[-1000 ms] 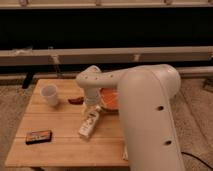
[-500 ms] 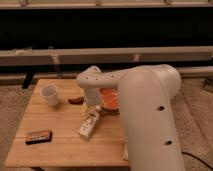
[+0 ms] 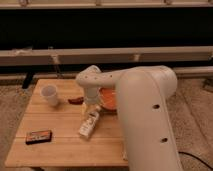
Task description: Push the ceramic bowl across the table
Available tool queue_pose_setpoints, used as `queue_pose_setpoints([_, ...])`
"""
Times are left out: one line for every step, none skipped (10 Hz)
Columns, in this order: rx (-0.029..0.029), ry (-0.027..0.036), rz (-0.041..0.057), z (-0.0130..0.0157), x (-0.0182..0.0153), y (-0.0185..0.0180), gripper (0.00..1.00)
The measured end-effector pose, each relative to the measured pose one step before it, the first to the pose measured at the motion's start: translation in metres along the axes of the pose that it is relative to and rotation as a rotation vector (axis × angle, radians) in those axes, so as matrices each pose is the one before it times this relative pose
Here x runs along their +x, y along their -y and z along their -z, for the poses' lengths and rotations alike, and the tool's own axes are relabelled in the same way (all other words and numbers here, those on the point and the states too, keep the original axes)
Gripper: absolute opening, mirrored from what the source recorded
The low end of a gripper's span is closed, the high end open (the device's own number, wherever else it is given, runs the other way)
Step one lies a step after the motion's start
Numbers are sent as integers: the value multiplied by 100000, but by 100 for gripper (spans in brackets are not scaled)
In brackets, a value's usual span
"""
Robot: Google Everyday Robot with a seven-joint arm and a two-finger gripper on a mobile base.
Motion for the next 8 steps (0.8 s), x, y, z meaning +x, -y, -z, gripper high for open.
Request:
queue_pose_setpoints([-85, -543, 1363, -162, -188, -5, 80])
queue_pose_setpoints([-254, -1099, 2194, -327, -297, -110, 80])
queue_pose_setpoints([-54, -605, 961, -151, -94, -36, 80])
queue_pose_setpoints([-13, -594, 803, -151, -25, -59, 80])
queue_pose_setpoints([107, -1177, 1638, -221, 14, -265, 80])
queue_pose_setpoints([58, -750, 945, -108, 19, -263, 80])
queue_pose_setpoints([22, -930, 1040, -135, 31, -305, 80])
queue_pose_setpoints([115, -1345, 1499, -187, 69, -457, 80])
